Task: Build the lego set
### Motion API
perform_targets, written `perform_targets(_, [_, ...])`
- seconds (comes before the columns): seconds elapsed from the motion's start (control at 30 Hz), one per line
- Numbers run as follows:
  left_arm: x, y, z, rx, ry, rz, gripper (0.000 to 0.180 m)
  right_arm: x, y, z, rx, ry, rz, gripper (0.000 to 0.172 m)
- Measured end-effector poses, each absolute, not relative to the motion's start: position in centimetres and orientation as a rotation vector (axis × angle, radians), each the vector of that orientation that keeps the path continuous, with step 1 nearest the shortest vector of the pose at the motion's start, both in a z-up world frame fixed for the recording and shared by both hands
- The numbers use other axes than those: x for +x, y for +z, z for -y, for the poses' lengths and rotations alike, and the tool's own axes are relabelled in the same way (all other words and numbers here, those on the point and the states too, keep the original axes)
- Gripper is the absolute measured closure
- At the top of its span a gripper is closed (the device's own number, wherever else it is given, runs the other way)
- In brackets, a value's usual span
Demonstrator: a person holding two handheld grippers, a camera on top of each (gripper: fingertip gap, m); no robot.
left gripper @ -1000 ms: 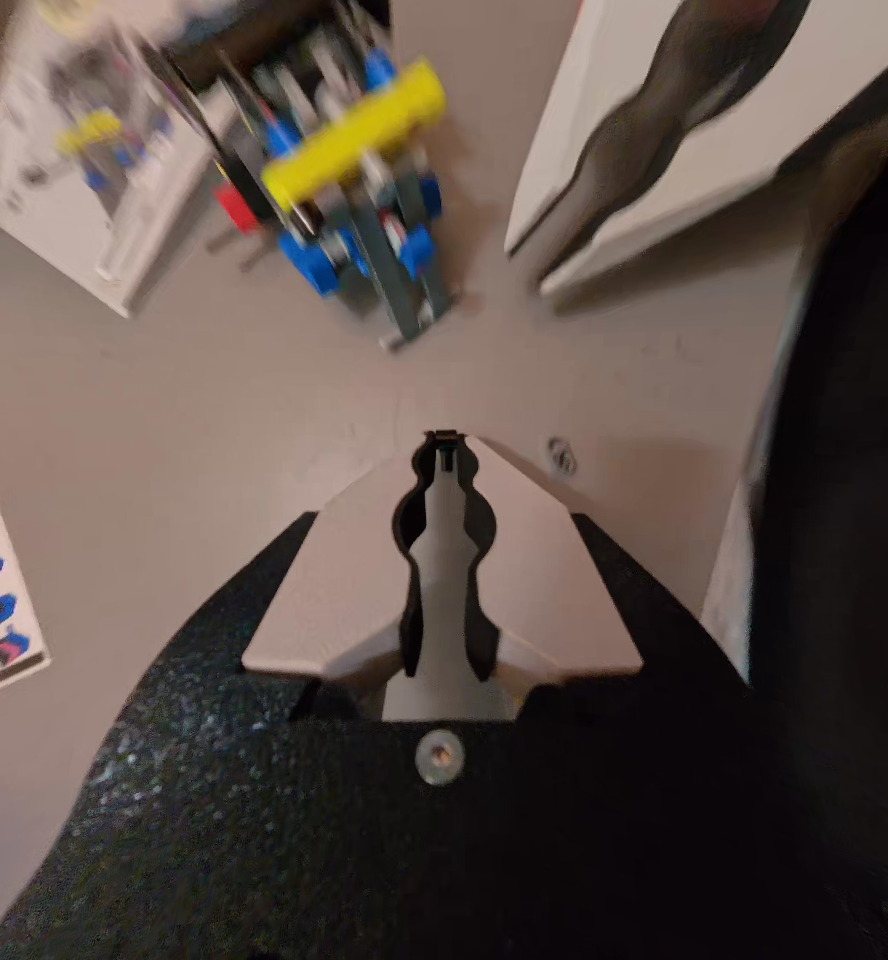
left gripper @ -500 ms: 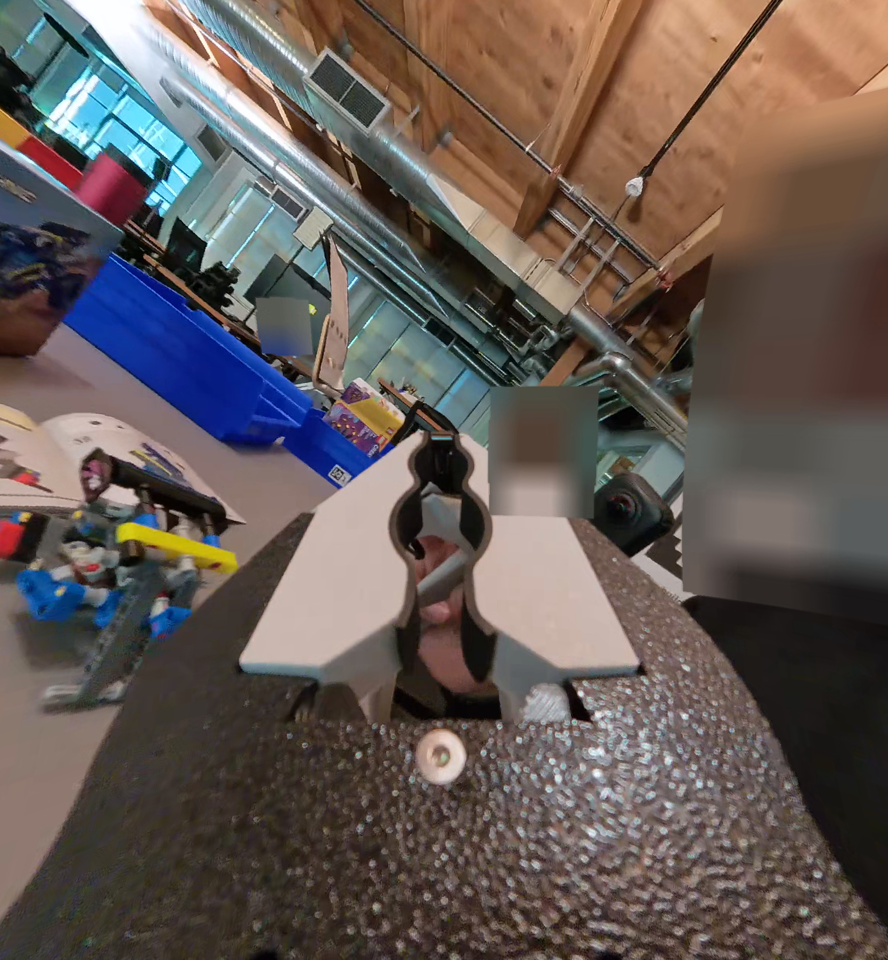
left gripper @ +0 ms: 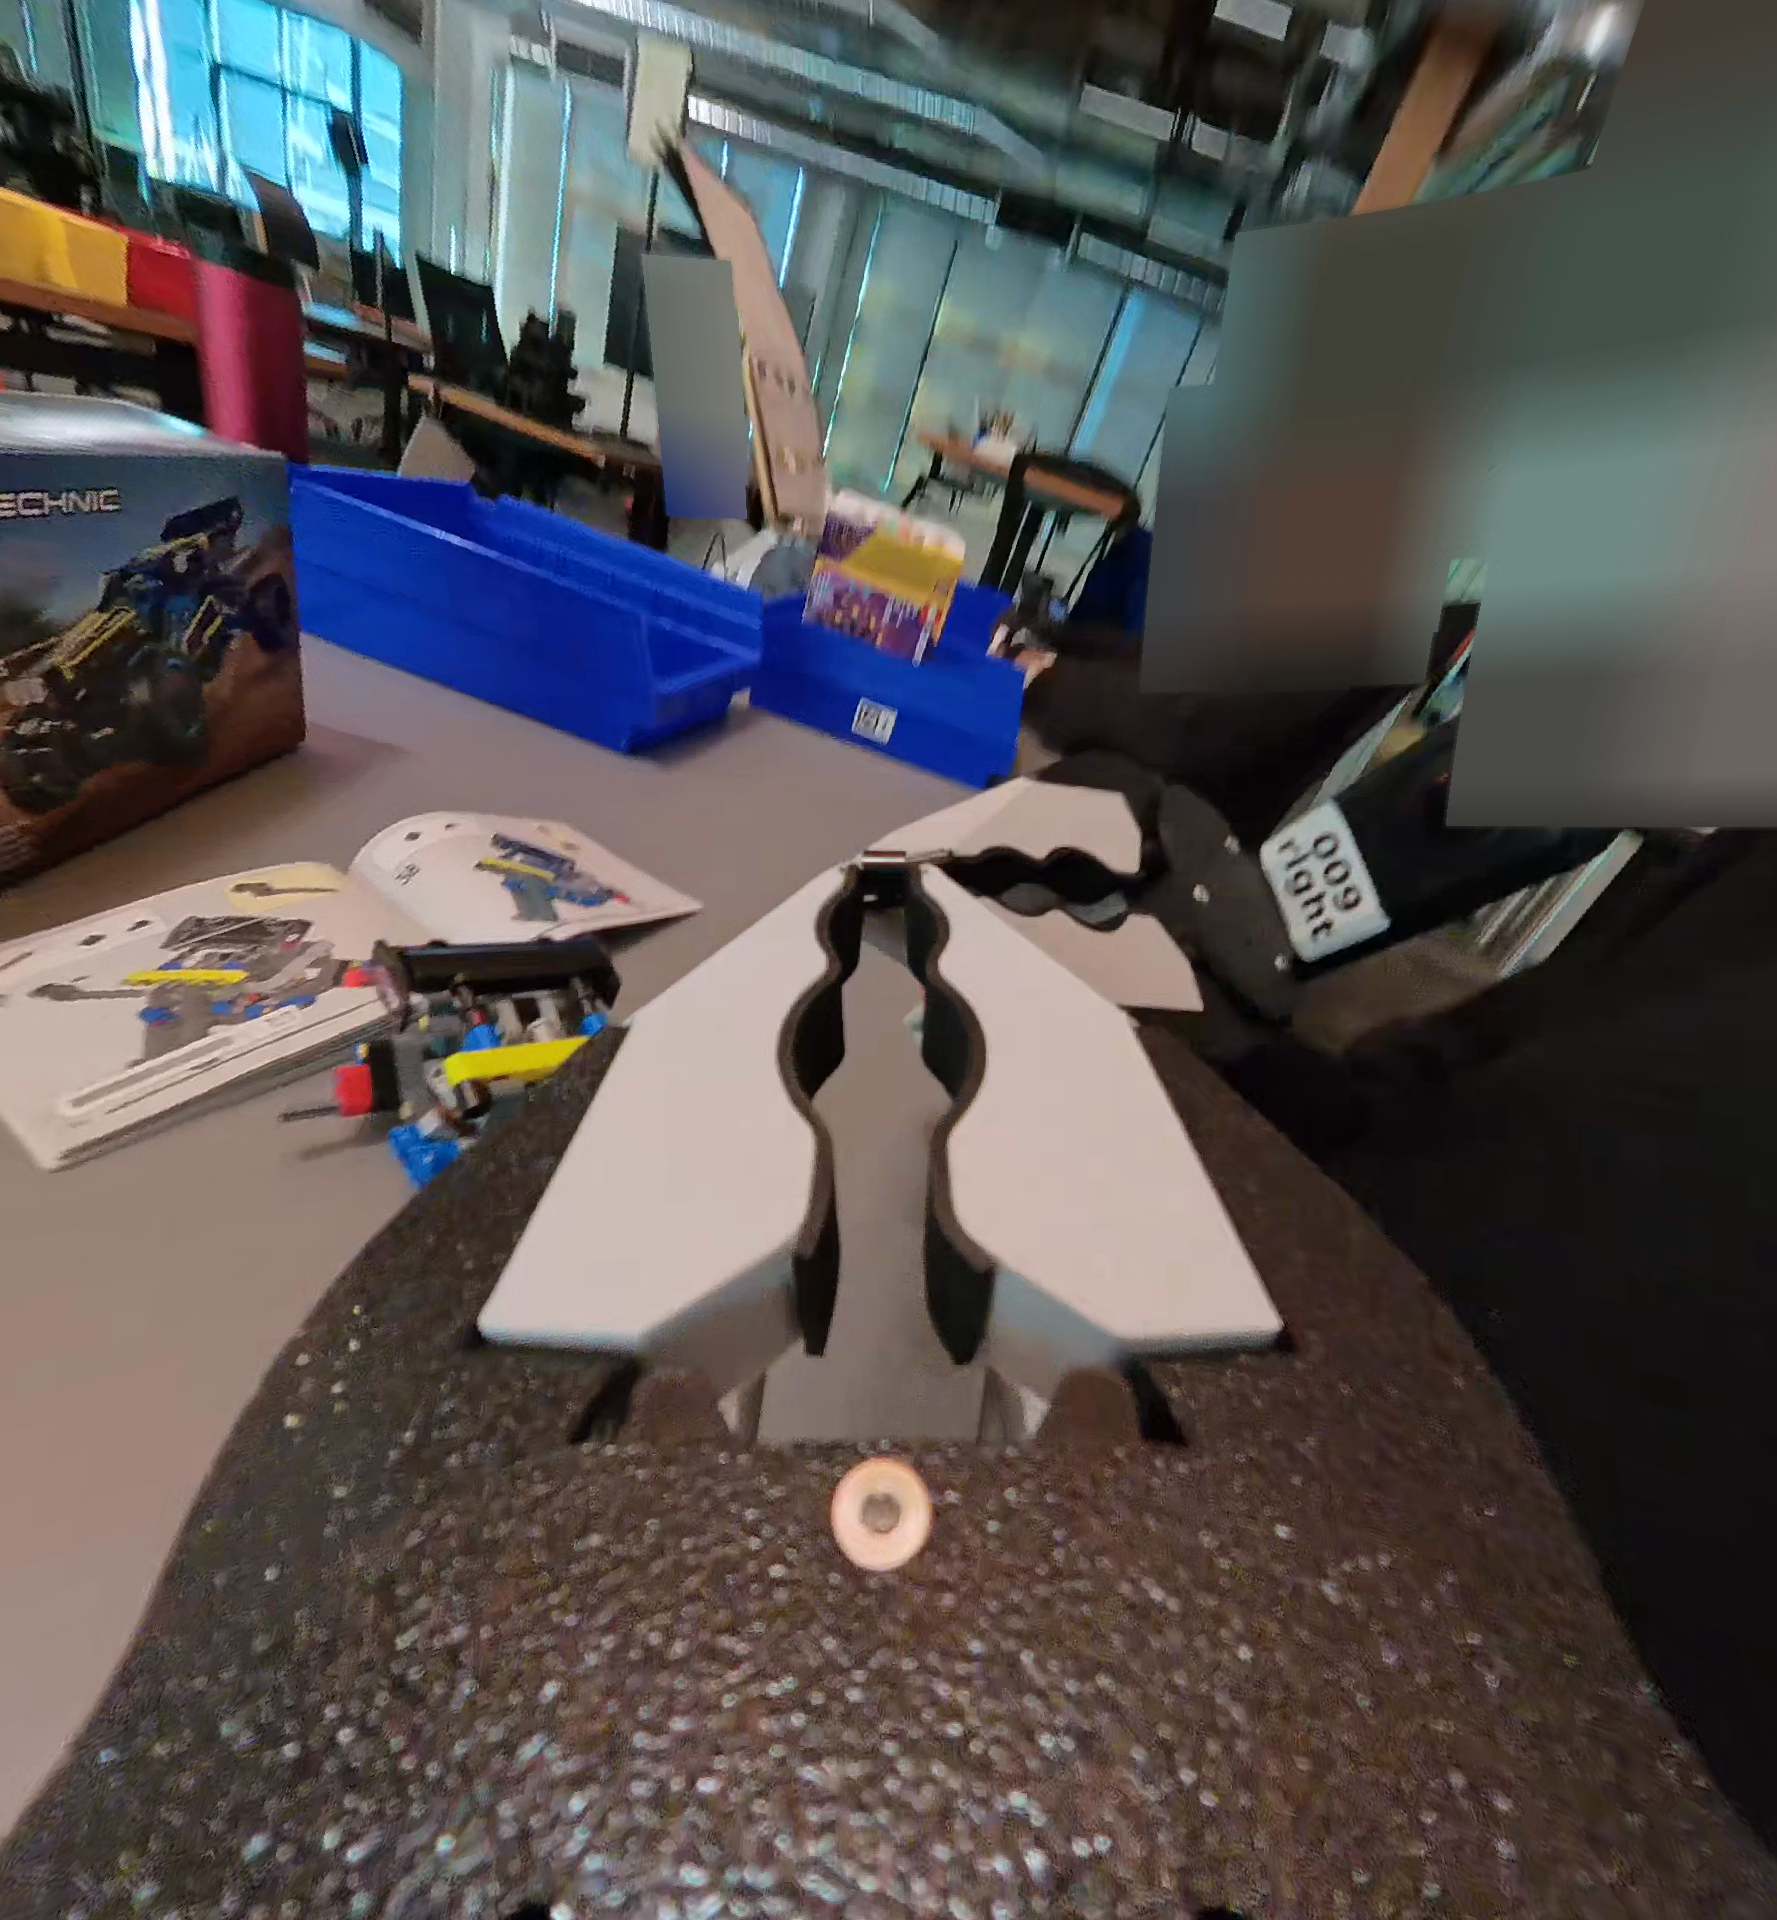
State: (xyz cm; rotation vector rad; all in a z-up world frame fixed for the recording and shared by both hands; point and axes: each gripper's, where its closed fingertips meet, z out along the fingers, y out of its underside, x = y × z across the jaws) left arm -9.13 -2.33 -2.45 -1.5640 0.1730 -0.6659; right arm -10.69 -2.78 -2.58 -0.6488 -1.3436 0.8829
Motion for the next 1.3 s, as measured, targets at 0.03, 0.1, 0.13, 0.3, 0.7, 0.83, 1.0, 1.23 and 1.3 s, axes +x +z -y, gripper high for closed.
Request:
perform_targets(0.03, [-9.2,-2.7,2.4,-1.607,-0.631,-0.209,0.175,-10.8,-2.8,2.9,-0.642,0.866,1.358,0.171])
perform_targets(0.1, [-9.5,-3.3,2.7,-1.691,-0.558,-0.28,0.175,-11.0,-3.3,3.1,-0.614,0.811,1.398,0.171])
perform_targets(0.13, [-9.6,-3.6,2.8,-1.736,-0.525,-0.31,0.174,-11.2,-3.6,3.2,-0.594,0.771,1.427,0.17])
perform_targets(0.3, [-10.0,-5.0,3.4,-1.897,-0.453,-0.401,0.174,-11.6,-4.8,3.7,-0.516,0.608,1.5,0.17])
perform_targets(0.7, [-11.9,-10.8,5.2,-2.114,-0.429,-0.584,0.175,-10.5,-12.6,5.0,-0.777,1.04,2.024,0.155])
perform_targets(0.83, [-11.9,-13.9,5.6,-2.26,-0.416,-0.649,0.175,-10.9,-15.7,5.2,-0.829,1.077,2.228,0.144])
perform_targets(1.0, [-12.3,-14.2,5.7,-2.269,-0.423,-0.625,0.175,-11.9,-17.9,6.3,-0.825,0.975,2.356,0.148])
perform_targets(1.23, [-12.4,-15.2,6.5,-2.302,-0.411,-0.676,0.175,-12.7,-18.0,6.7,-0.882,0.914,2.279,0.165])
perform_targets(1.3, [-12.4,-15.5,6.6,-2.309,-0.39,-0.724,0.175,-12.8,-18.0,6.6,-0.896,0.9,2.26,0.165])
